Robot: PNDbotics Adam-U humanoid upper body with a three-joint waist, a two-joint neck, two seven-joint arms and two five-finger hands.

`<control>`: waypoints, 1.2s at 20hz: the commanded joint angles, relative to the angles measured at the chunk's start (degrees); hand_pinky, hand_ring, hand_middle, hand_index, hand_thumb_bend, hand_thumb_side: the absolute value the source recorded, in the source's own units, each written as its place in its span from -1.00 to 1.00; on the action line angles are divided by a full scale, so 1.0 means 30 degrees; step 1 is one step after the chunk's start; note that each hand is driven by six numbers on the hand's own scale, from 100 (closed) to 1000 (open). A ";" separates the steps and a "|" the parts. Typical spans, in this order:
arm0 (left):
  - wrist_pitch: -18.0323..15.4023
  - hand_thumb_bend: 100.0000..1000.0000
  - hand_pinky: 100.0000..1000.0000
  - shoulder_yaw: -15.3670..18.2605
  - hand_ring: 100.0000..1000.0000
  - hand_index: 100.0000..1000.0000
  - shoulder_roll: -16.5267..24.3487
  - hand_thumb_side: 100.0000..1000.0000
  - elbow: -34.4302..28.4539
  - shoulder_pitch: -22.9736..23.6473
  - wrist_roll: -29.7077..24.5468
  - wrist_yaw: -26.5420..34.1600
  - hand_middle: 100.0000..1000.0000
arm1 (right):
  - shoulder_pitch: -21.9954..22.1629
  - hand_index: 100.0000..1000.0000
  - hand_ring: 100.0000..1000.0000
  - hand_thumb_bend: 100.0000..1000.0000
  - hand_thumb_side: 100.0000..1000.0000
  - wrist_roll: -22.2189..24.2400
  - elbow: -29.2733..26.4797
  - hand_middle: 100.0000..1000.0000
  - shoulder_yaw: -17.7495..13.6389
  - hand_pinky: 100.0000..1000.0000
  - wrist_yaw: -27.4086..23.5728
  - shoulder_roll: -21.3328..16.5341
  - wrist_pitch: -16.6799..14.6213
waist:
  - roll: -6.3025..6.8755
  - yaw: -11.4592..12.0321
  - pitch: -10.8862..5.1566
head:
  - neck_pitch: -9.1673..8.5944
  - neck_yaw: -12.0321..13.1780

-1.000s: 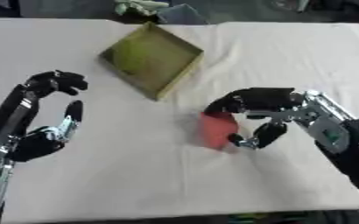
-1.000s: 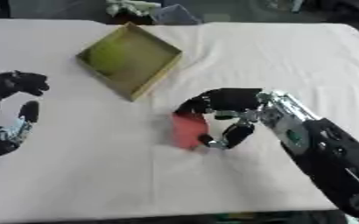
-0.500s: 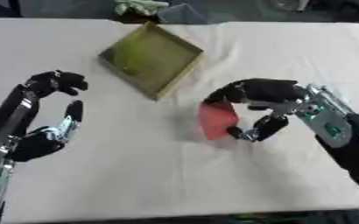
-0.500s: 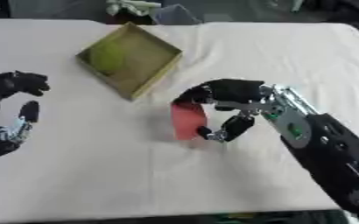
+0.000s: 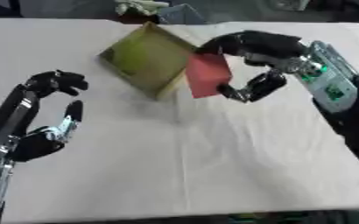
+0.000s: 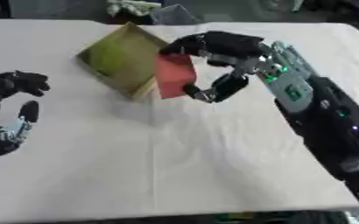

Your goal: Pick up objects on the table and place them in the box.

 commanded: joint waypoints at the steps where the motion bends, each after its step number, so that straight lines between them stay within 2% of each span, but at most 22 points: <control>1: -0.0015 -1.00 0.26 0.0018 0.58 0.46 0.0218 0.07 -0.0312 -0.0224 -0.0077 0.0183 0.19 | -0.1480 0.97 0.43 -1.00 -0.76 -0.0206 0.1295 -0.53 -0.0701 0.67 0.0259 0.0564 0.0243 | 0.0093 0.0062 -0.0266 | -0.0157 -0.0047; 4: -0.0043 -1.00 0.25 -0.0046 0.58 0.46 0.0147 0.07 -0.0304 -0.0296 -0.0139 0.0204 0.19 | -0.3026 0.98 0.43 -1.00 -0.76 -0.0369 0.2952 -0.51 -0.1267 0.68 0.1166 0.1809 0.0181 | 0.0164 0.0184 -0.0185 | -0.0322 -0.0188; 9: -0.0107 -1.00 0.25 -0.0163 0.58 0.46 0.0028 0.07 -0.0332 -0.0490 -0.0247 0.0291 0.19 | -0.4736 0.98 0.45 -1.00 -0.76 -0.1122 0.6485 -0.49 -0.2644 0.69 0.4350 0.4337 0.0146 | 0.0337 0.0489 -0.0018 | -0.0645 -0.0559; 14: -0.0164 -1.00 0.25 -0.0269 0.58 0.46 -0.0083 0.08 -0.0361 -0.0654 -0.0354 0.0395 0.19 | -0.5201 0.98 0.48 -1.00 -0.76 -0.2457 0.9714 -0.44 -0.4584 0.70 0.7710 0.6175 0.0995 | 0.0509 0.0828 0.0114 | -0.0897 -0.0995; 17: -0.0188 -1.00 0.25 -0.0334 0.58 0.46 -0.0131 0.07 -0.0365 -0.0735 -0.0420 0.0450 0.20 | -0.5167 0.99 0.51 -1.00 -0.76 -0.3538 1.0953 -0.30 -0.5534 0.70 0.9594 0.6881 0.1893 | 0.0566 0.0942 0.0160 | -0.0967 -0.1211; 20: -0.0206 -1.00 0.25 -0.0385 0.58 0.46 -0.0175 0.08 -0.0370 -0.0793 -0.0481 0.0501 0.20 | -0.5115 1.00 0.56 -1.00 -0.76 -0.4585 1.1699 -0.03 -0.6191 0.71 1.1075 0.7332 0.2723 | 0.0611 0.0989 0.0186 | -0.1015 -0.1328; 22: -0.0208 -1.00 0.25 -0.0382 0.58 0.46 -0.0185 0.08 -0.0367 -0.0788 -0.0497 0.0510 0.20 | -0.5101 1.00 0.64 -1.00 -0.75 -0.5232 1.1981 0.32 -0.6429 0.73 1.1946 0.7449 0.3188 | 0.0636 0.1004 0.0195 | -0.1038 -0.1379; 24: -0.0205 -1.00 0.25 -0.0364 0.58 0.46 -0.0181 0.08 -0.0366 -0.0771 -0.0490 0.0507 0.20 | -0.5081 1.00 0.70 -1.00 -0.72 -0.5530 1.2229 0.56 -0.6485 0.76 1.2918 0.7478 0.3541 | 0.0655 0.0984 0.0193 | -0.1050 -0.1380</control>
